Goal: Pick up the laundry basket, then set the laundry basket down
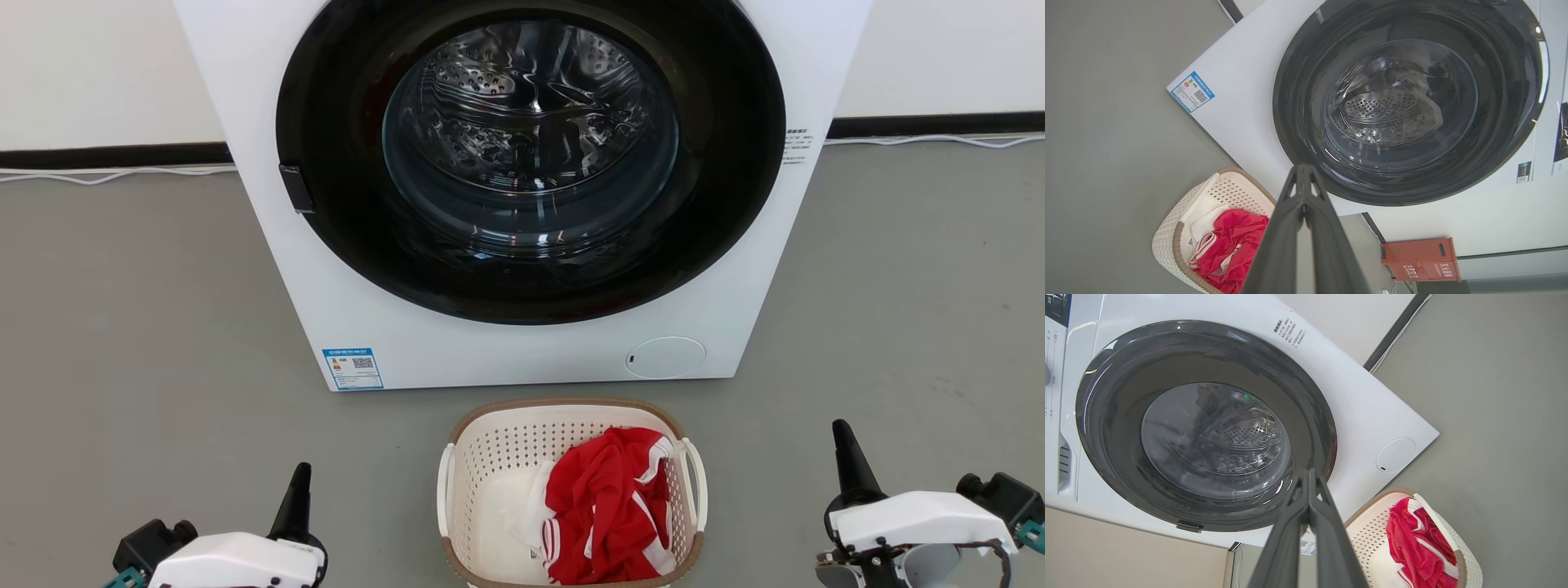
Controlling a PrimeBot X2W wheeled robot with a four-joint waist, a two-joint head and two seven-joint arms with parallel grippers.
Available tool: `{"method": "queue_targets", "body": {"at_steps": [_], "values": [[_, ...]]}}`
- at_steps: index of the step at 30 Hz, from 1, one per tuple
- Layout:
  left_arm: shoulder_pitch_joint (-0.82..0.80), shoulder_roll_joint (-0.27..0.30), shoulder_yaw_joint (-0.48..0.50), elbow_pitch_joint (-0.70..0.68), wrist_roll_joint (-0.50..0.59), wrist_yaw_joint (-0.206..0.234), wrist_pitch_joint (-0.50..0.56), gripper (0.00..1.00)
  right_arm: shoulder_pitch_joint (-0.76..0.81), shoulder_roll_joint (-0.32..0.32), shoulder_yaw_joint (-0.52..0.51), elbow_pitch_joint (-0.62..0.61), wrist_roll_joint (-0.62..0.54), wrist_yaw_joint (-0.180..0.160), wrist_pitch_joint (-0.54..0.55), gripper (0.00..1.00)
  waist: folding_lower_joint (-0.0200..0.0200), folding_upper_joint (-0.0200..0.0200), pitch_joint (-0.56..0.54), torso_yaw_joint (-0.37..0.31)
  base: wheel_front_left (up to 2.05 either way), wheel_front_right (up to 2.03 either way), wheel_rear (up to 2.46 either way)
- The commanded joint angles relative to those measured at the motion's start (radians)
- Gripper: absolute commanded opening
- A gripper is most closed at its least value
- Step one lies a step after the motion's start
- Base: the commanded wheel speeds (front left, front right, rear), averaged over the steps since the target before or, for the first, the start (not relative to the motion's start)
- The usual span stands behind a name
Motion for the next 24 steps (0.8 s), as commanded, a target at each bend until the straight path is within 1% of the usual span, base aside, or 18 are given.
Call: {"method": "queue_targets", "body": {"at_steps": [1, 8, 9, 24], "values": [[-0.043, 0.009, 0.026, -0.035, -0.030, -0.011, 0.005, 0.00, -0.014, -0.004, 0.010, -0.037, 0.036, 0.004, 0.010, 0.00, -0.0001, -0.0001, 0.000, 0.001, 0.00, 0.00, 0.00], [-0.044, 0.009, 0.035, -0.049, -0.089, -0.019, 0.023, 0.00, -0.011, -0.004, 0.006, -0.055, 0.110, 0.005, 0.027, 0.00, -0.0001, -0.0001, 0.001, 0.004, 0.00, 0.00, 0.00], [-0.044, 0.009, 0.039, -0.053, -0.109, -0.021, 0.028, 0.00, -0.010, -0.004, 0.005, -0.061, 0.135, 0.005, 0.033, 0.00, -0.0001, -0.0001, 0.002, 0.005, 0.00, 0.00, 0.00], [-0.047, 0.008, 0.063, -0.087, -0.255, -0.041, 0.071, 0.00, -0.003, -0.005, -0.006, -0.107, 0.321, 0.006, 0.076, 0.00, 0.0000, -0.0001, 0.004, 0.012, 0.00, 0.00, 0.00]]}}
